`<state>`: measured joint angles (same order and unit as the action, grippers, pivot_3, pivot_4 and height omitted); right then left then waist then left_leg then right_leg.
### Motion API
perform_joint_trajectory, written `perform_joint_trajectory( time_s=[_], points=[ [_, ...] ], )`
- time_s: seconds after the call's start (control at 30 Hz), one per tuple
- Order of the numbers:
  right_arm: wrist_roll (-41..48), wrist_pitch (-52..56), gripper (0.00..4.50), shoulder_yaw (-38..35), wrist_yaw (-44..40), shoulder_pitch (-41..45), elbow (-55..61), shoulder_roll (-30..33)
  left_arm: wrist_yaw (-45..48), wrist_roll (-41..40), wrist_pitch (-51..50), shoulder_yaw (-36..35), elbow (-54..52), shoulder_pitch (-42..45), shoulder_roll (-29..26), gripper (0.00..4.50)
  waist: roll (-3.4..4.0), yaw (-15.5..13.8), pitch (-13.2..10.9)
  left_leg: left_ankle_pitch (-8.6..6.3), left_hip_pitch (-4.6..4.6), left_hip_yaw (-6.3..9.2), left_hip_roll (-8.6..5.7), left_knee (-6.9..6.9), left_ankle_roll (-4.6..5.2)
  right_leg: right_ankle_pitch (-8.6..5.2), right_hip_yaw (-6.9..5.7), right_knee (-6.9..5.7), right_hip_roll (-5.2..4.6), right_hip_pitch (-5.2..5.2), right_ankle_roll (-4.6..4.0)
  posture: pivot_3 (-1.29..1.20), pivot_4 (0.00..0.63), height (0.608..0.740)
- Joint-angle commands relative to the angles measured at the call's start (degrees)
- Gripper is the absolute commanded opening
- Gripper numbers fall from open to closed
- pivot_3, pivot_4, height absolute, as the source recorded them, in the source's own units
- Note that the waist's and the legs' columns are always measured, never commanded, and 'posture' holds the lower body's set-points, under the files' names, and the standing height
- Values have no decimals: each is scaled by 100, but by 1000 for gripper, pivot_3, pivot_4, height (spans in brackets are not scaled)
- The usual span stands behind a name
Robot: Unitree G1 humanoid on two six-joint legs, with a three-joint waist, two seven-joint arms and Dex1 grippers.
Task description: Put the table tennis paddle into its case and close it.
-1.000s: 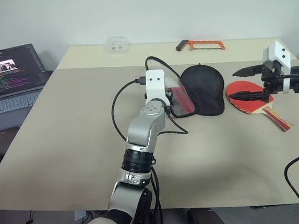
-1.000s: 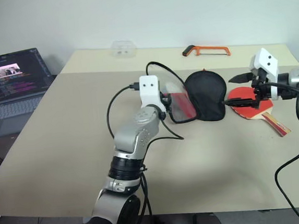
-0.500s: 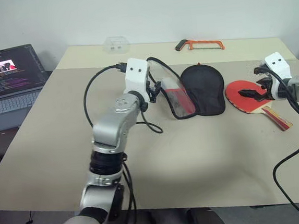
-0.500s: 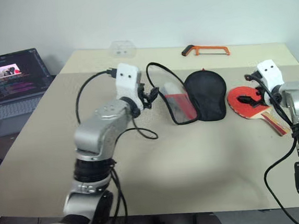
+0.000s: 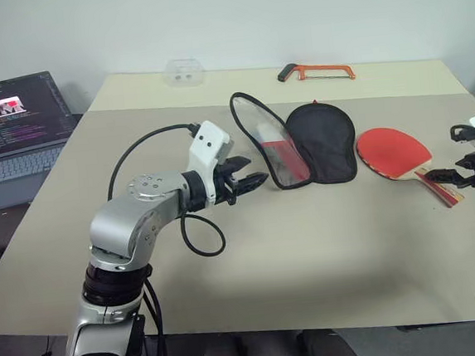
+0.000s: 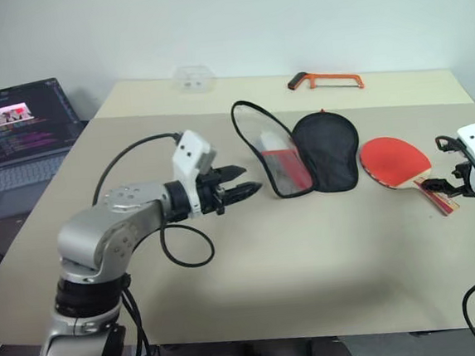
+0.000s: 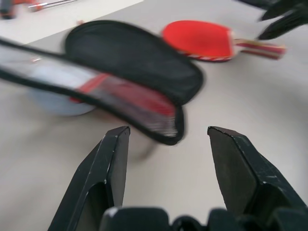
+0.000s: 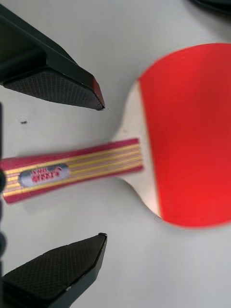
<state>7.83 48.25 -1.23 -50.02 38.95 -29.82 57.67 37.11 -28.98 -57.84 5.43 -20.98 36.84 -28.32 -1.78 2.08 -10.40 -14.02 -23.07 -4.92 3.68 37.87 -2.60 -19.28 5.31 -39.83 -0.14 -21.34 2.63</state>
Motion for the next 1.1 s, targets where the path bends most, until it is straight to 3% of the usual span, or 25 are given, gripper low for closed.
perform_joint_trajectory(
  time_s=[0.03,0.33,0.7,1.03,1.1],
  points=[
    [-56,-283,4500,-35,-54,46,-145,14,454,-273,436,-82,-452,-153,-105,2788,0,9,0,0,0,0,1,-2,0,0,1,1,1,-2,0,0,150,740],
    [-47,-524,4500,12,-121,-57,-354,-203,1345,-740,1085,-657,-603,-594,-774,2788,0,30,0,0,4,2,1,0,0,0,4,-3,1,1,0,0,150,740],
    [59,-440,4500,-25,-170,-196,-23,-481,1277,-859,1168,-883,-521,-669,-973,2788,0,45,0,0,2,4,2,0,1,0,3,-2,1,0,0,0,150,740],
    [39,-164,1100,37,-54,-192,155,-615,1206,-977,1177,-1008,-473,-596,-1103,2852,0,119,0,-1,2,5,3,0,1,0,4,-2,3,0,0,0,150,740],
    [70,-36,967,14,-3,-229,302,-667,1210,-981,1199,-1035,-454,-597,-1152,2852,0,126,0,-1,3,5,3,-1,1,0,5,-3,4,0,0,0,150,740]
  ],
)
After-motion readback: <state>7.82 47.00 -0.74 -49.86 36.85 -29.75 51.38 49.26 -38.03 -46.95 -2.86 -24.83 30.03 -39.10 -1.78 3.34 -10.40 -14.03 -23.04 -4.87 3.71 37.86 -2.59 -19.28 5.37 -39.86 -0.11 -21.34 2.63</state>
